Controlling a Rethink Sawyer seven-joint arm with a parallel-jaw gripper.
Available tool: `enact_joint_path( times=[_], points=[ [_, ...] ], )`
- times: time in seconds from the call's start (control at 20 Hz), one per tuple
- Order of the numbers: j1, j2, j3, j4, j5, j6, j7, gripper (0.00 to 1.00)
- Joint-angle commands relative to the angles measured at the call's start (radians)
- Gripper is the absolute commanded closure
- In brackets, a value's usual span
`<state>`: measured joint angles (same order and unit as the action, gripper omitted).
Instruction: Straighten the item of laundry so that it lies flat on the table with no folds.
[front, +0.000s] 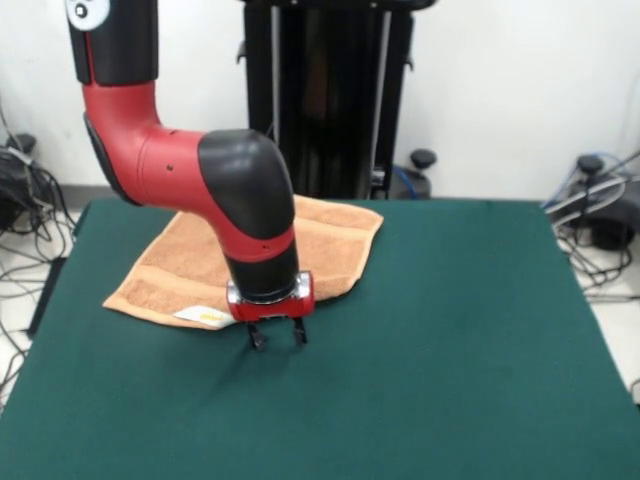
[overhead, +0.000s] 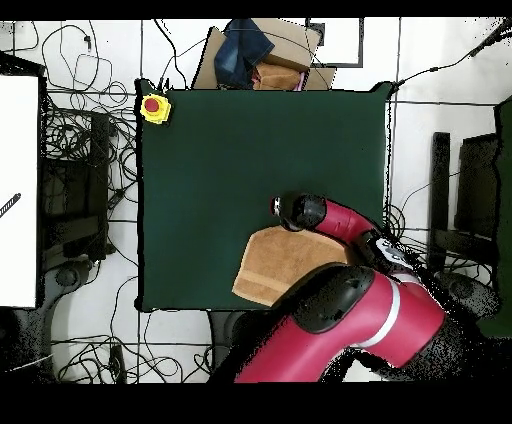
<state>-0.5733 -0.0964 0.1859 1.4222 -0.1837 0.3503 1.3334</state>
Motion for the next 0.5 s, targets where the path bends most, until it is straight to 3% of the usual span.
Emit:
enact_joint_path(
  times=[0.05,0.1,0.2,0.3,0.35,0.5],
  points=[
    [0.006,0.108,0.030,0.146,-0.115,0.081,-0.027,0.00],
    [0.021,0.106,0.016,0.139,-0.119,0.074,-0.014,0.00],
    [0.156,0.089,-0.116,0.108,-0.130,-0.050,0.139,0.00],
    [0.199,0.099,-0.156,0.106,-0.110,-0.120,0.216,0.00],
    [0.230,0.102,-0.182,0.101,-0.109,-0.142,0.233,0.00],
    [0.209,0.114,-0.148,0.107,-0.128,-0.100,0.133,0.00]
  ],
)
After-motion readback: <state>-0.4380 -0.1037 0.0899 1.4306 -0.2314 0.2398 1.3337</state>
